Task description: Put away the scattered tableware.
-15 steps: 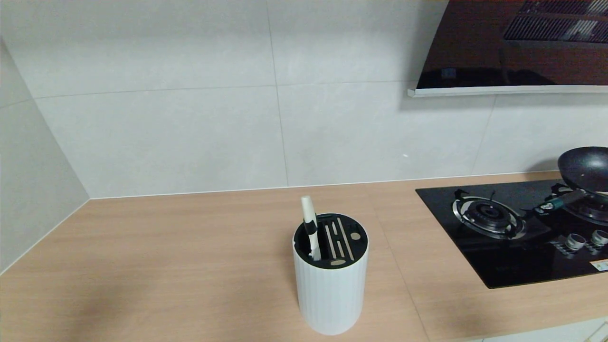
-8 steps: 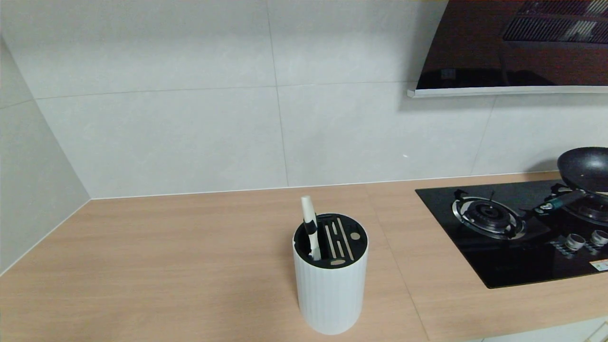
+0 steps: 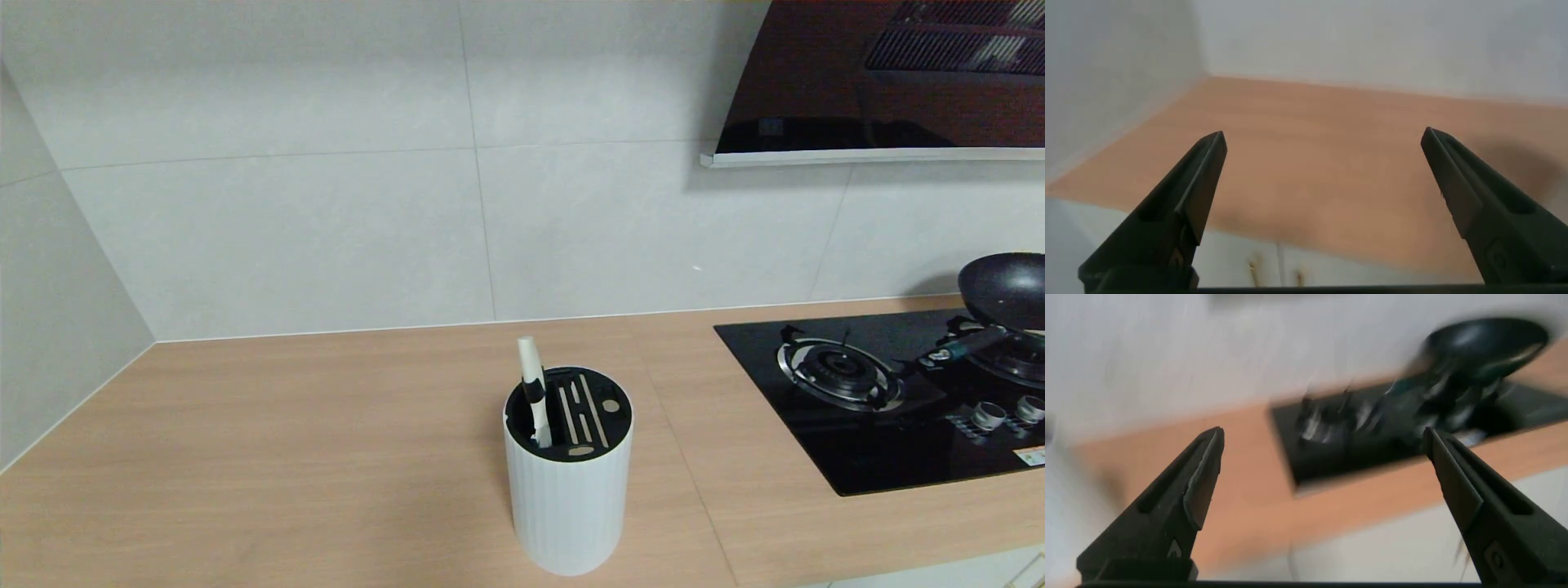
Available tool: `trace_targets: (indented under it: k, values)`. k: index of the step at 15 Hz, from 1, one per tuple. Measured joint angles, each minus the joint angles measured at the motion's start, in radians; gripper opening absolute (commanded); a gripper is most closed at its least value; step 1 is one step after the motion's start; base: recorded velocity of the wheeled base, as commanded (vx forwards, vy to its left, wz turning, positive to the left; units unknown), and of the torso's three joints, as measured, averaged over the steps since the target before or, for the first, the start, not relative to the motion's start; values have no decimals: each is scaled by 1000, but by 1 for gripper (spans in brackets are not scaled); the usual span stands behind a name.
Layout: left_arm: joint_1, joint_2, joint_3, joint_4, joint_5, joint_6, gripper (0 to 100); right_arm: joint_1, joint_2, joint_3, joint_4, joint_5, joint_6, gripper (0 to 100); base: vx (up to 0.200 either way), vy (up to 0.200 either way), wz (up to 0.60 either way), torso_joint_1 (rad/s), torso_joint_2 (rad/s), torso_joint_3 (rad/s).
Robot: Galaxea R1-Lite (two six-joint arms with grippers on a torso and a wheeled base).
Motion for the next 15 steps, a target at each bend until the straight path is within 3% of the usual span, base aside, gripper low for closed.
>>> trace_targets:
  k: [1, 2, 4, 6, 10, 15]
  values:
    - [0, -1, 1, 11, -81, -3, 100, 0, -1, 1, 10, 42, -18, 100, 0, 0, 0, 0, 0, 0]
    - [0, -1, 3, 33, -122, 3, 100, 0, -1, 2, 13, 61, -44, 100, 0, 0, 0, 0, 0, 0]
    - [0, -2, 3, 35, -130, 27, 100, 0, -1, 4, 15, 81, -80, 100, 0, 0, 0, 0, 0, 0]
    - [0, -2, 3, 35, -131, 29, 100, 0, -2, 5, 16, 86, -79, 100, 0, 0, 0, 0, 0, 0]
    - [0, -2, 4, 33, -130, -9, 100, 0, -2, 6, 17, 86, -87, 100, 0, 0, 0, 0, 0, 0]
    - [0, -2, 4, 33, -130, -10, 100, -2, -2, 7, 17, 31, -40, 100, 0, 0, 0, 0, 0, 0]
